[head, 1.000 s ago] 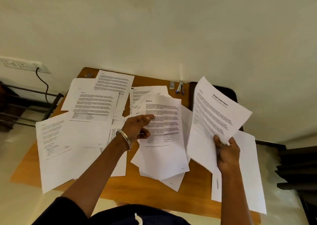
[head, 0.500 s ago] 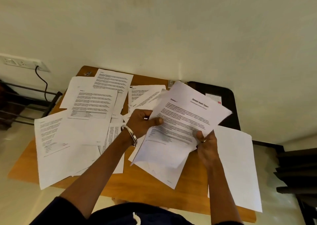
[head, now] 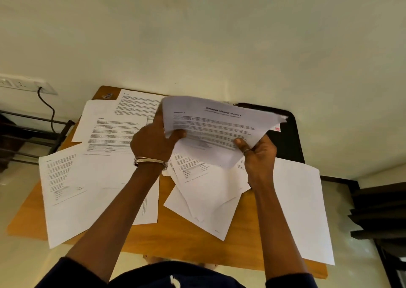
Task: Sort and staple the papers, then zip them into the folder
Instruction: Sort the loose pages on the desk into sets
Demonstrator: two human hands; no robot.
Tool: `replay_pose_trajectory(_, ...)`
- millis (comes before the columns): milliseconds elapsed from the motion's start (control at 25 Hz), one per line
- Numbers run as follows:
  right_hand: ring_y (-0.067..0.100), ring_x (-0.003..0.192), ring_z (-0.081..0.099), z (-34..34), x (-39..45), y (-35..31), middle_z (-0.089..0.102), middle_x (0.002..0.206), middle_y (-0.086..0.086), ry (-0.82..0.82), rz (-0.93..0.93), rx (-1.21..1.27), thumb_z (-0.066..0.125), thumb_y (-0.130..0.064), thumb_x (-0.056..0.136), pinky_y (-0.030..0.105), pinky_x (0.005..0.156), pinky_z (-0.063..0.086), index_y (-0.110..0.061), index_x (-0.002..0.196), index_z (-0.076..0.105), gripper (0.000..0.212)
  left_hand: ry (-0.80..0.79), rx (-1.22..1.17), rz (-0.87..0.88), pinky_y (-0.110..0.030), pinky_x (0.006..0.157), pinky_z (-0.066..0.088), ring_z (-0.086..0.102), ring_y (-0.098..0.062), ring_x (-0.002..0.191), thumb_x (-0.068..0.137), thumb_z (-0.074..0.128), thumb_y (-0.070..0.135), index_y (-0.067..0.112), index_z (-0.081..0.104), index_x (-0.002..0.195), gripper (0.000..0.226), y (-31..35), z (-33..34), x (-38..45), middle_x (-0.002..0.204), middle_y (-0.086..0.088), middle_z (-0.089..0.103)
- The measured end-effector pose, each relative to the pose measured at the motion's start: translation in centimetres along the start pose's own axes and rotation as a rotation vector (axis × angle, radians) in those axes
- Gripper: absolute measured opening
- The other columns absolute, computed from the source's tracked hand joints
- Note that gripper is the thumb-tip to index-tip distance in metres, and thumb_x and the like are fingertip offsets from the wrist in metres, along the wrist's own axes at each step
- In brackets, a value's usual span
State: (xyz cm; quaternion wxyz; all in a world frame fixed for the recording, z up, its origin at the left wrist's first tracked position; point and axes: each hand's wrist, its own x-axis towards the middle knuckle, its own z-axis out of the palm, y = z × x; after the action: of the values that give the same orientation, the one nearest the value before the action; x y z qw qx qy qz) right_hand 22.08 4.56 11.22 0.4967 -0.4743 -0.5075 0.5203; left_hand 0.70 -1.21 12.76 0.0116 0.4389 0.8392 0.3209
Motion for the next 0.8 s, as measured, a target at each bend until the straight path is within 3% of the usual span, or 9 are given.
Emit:
replay_pose_trajectory(80, 0.010, 0.099, 0.067, 1.3, -0.5, 0.2, 0.067, 0.106, -0.004, 0.024, -0.027, 0.017, 0.065, 0.002, 0.084, 0.025, 0.080, 0.057, -0.019, 0.110, 0.058, 0.034, 0.119, -0.062, 0.070, -0.038, 0.068, 0.042, 0.056, -0.036, 0.072, 0.071, 0.064, 0.055, 0.013, 0.068, 0.107, 0.056, -0.7, 0.2, 0.1, 0.076, -0.019, 0.064)
replay_pose_trajectory(160, 0.015, 0.101, 0.066, 2.1, -1.0, 1.0, 0.066, 0.108, -0.004, 0.062, -0.023, 0.000, 0.065, -0.003, 0.086, 0.027, 0.081, 0.057, -0.020, 0.112, 0.058, 0.032, 0.172, -0.149, 0.133, -0.034, 0.064, 0.036, 0.046, -0.027, 0.068, 0.072, 0.066, 0.047, 0.009, 0.072, 0.090, 0.042, -2.1, 1.6, -0.1, 0.067, -0.015, 0.061)
replay_pose_trajectory(240, 0.016, 0.100, 0.065, 3.0, -1.6, 2.7, 0.065, 0.108, -0.007, 0.069, 0.024, -0.054, 0.064, -0.008, 0.088, 0.028, 0.083, 0.057, -0.019, 0.117, 0.056, 0.032, 0.129, -0.220, 0.094, -0.032, 0.062, 0.036, 0.044, -0.023, 0.070, 0.076, 0.066, 0.043, 0.005, 0.069, 0.086, 0.039, -3.1, 3.4, -0.9, 0.071, -0.015, 0.065)
replay_pose_trajectory(400, 0.018, 0.102, 0.062, 4.4, -3.4, 6.8, 0.062, 0.114, -0.005, 0.017, 0.196, -0.204, 0.061, -0.015, 0.091, 0.045, 0.095, 0.051, -0.026, 0.121, 0.051, 0.033, -0.084, -0.569, -0.329, -0.033, 0.067, 0.052, 0.059, -0.026, 0.080, 0.077, 0.074, 0.027, -0.004, 0.062, 0.103, 0.041, -3.9, 5.8, -3.3, 0.094, -0.018, 0.066)
replay_pose_trajectory(480, 0.020, 0.105, 0.061, 4.9, -3.7, 7.2, 0.061, 0.115, -0.002, 0.038, 0.215, -0.203, 0.060, -0.015, 0.091, 0.045, 0.097, 0.050, -0.026, 0.121, 0.051, 0.033, -0.086, -0.654, -0.354, -0.029, 0.071, 0.056, 0.061, -0.025, 0.083, 0.078, 0.073, 0.018, -0.003, 0.062, 0.104, 0.035, -4.4, 6.3, -3.2, 0.098, -0.017, 0.067)
replay_pose_trajectory(560, 0.021, 0.107, 0.061, 5.2, -3.2, 6.7, 0.061, 0.116, -0.002, 0.069, 0.185, -0.159, 0.059, -0.015, 0.092, 0.039, 0.094, 0.050, -0.026, 0.121, 0.051, 0.032, -0.068, -0.700, -0.306, -0.013, 0.070, 0.052, 0.062, -0.022, 0.087, 0.078, 0.073, 0.019, -0.001, 0.060, 0.113, 0.043, -4.6, 6.4, -2.1, 0.102, -0.012, 0.066)
replay_pose_trajectory(640, 0.022, 0.108, 0.061, 5.2, -2.6, 6.6, 0.062, 0.118, -0.002, 0.082, 0.183, -0.139, 0.059, -0.016, 0.092, 0.037, 0.092, 0.050, -0.027, 0.123, 0.051, 0.034, -0.081, -0.729, -0.276, -0.007, 0.069, 0.049, 0.060, -0.014, 0.086, 0.077, 0.074, 0.019, 0.002, 0.054, 0.122, 0.052, -4.8, 6.5, -1.3, 0.104, -0.005, 0.064)
replay_pose_trajectory(800, 0.022, 0.111, 0.057, 5.5, -2.0, 8.5, 0.058, 0.125, 0.005, 0.112, 0.335, -0.200, 0.058, -0.011, 0.093, 0.051, 0.100, 0.046, -0.021, 0.128, 0.049, 0.038, -0.217, -0.690, -0.356, -0.025, 0.079, 0.050, 0.056, -0.017, 0.086, 0.075, 0.076, 0.017, 0.006, 0.046, 0.128, 0.062, -5.8, 7.6, -2.4, 0.106, -0.005, 0.063)
